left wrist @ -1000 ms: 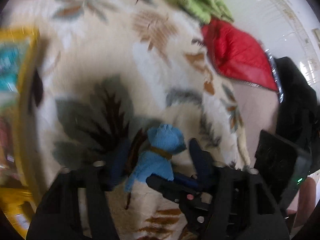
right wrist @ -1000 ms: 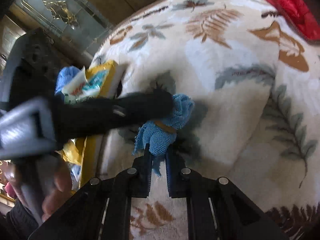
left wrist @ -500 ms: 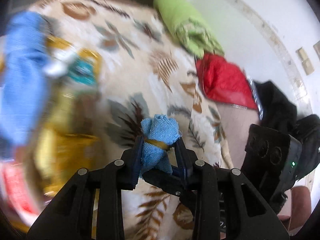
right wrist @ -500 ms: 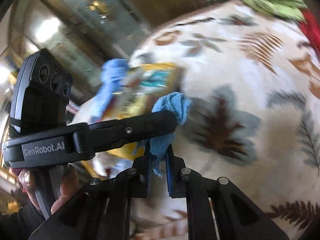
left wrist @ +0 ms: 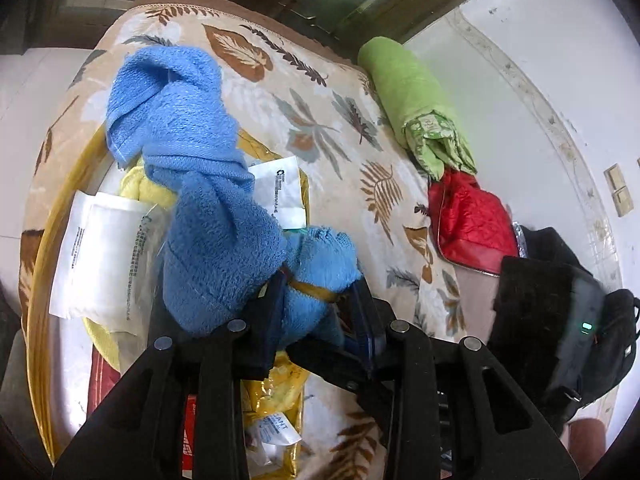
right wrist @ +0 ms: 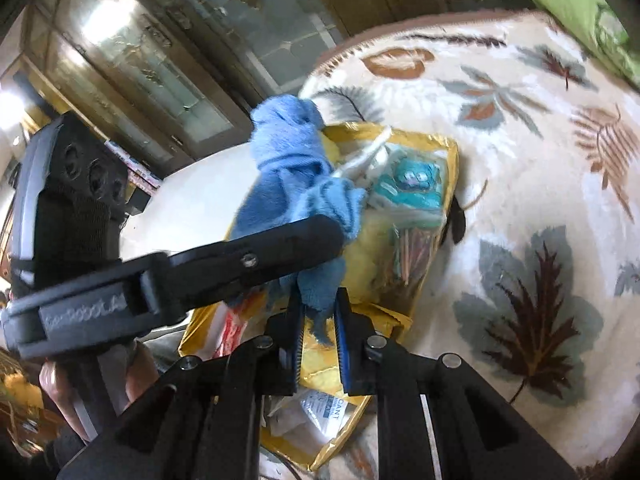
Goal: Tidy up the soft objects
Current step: 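Carry the tied blue cloth into the tray and open the right tool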
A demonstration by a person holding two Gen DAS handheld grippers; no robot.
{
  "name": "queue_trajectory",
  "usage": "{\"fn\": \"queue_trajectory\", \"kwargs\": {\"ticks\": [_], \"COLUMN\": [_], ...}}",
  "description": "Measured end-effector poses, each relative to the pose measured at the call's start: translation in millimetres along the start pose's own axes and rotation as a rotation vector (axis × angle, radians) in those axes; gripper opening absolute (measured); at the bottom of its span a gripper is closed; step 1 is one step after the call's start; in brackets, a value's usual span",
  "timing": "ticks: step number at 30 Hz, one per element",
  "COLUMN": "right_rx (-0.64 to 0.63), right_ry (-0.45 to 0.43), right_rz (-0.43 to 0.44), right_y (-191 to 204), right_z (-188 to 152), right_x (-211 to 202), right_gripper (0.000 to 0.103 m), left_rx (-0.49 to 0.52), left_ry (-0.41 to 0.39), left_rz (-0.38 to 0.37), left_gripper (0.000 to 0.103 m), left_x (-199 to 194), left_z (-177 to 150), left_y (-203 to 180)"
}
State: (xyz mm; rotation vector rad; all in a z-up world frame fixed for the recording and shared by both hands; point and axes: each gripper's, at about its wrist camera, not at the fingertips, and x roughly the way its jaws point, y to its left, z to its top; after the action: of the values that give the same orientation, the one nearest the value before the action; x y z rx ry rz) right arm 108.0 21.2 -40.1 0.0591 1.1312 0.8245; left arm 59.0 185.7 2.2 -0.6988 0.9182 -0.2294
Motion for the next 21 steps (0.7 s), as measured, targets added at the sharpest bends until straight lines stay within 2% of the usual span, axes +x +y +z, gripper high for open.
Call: {"fn": "queue_trajectory", "kwargs": {"ticks": [1, 5, 7, 12, 15, 19, 21], "right_rx": [0.013, 0.054, 0.078, 0.058, 0.07, 0.062, 0.085], "right_ry": [-0.007, -0.045, -0.042, -0.085, -0.133, -0.161, -0.157], "right_rz": [0.006, -0.004, 0.005, -0.047, -0.017, -0.047, -0.059], "right_y": [-2.4, -8.3, -11.4, -9.0, -10.7, -12.6, -15.2], "right_z": [-0.2, -3.1, -4.0, -10.1, -18.4, -7.2, -1.4], "right_x": [0.0, -3.5, -2.0, -12.3, -27.3, -22.0, -16.3], "right_gripper": [0.021, 0.036, 0.038, 0.038, 0.038, 0.038, 0.038], "left_rx": [0.01, 0.032, 0.044, 0.062, 0.084, 0.155, 0.193], "left_ry": [-0.009, -0.067, -0.063, -0.148, -0.18, -0.236, -0.249], "left_rz": [-0.002, -0.018, 0.007, -0.008, -0.024, 0.013, 0.066], "left_gripper": [0.037, 0.07, 0.07, 0.07, 0.07, 0.07, 0.07], "left_x": [-2.6, -13.1, -12.2, -32.8, -44.1, -60.3, -63.0], "left_z": [-0.4, -4.2, -4.5, -11.5, -20.2, -38.5, -48.7], "left_y": [-1.5, -5.5, -5.9, -7.7, -11.6, -24.6, -30.4]}}
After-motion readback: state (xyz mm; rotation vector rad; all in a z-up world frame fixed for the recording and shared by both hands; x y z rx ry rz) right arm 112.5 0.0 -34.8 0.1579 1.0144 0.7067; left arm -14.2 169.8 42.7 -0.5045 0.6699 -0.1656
